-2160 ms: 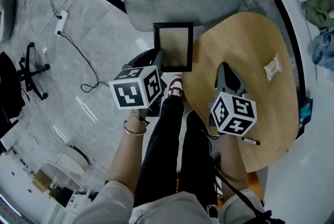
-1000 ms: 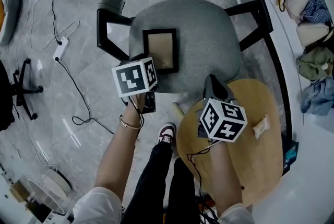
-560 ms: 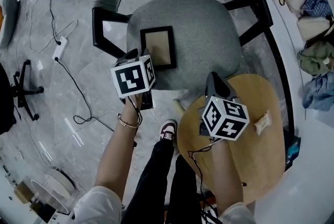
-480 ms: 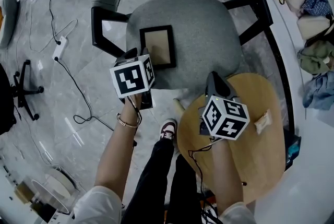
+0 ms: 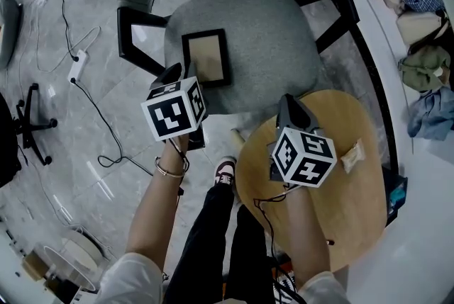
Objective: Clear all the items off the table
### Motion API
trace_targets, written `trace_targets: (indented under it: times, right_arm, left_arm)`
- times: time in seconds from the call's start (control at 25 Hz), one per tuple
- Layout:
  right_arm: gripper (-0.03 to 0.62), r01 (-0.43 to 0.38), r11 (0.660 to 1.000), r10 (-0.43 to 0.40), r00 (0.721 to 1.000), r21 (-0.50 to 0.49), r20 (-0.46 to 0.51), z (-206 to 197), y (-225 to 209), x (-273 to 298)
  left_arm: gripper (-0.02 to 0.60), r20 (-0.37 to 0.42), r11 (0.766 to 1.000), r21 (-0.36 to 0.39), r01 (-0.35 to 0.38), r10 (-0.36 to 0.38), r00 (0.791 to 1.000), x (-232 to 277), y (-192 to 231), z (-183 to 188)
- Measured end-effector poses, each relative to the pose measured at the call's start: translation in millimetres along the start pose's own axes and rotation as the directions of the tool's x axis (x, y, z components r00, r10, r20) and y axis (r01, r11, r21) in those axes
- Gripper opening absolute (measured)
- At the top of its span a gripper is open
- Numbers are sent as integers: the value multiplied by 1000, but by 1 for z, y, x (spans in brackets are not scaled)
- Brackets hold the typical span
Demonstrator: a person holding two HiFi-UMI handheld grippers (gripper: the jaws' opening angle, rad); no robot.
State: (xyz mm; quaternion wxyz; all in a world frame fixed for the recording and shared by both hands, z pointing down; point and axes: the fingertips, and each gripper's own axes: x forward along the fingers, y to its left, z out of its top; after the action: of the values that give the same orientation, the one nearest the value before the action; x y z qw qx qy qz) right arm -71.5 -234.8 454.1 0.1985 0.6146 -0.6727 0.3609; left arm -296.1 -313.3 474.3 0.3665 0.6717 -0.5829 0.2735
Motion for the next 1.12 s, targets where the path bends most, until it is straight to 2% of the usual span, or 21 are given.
trace_targets:
  times: [0.24, 0.44, 0.72, 0.88, 1.12]
  right_arm:
    - [25, 27, 999, -28, 1000, 16, 13, 4, -14, -35]
    - [25, 39, 998, -39, 999, 53, -4, -13, -24, -81]
    - [25, 90, 991, -91, 996, 94, 3, -54, -41, -147]
    - [25, 109, 989, -109, 994, 97, -7, -79, -58, -167]
    - [25, 130, 982, -131, 991, 137, -1, -97, -82, -188]
  left_arm:
    - [66, 16, 998, 32, 50, -51, 999, -33, -37, -6]
    - [9, -14, 991, 95, 93, -92, 996, -80, -70, -40]
    - [6, -46, 958, 147, 245, -240, 970, -143, -142, -106]
    - [6, -66, 940, 190, 282, -275, 959, -153, -175, -134]
    - [6, -70, 929, 234, 288, -279, 958, -156, -192, -147]
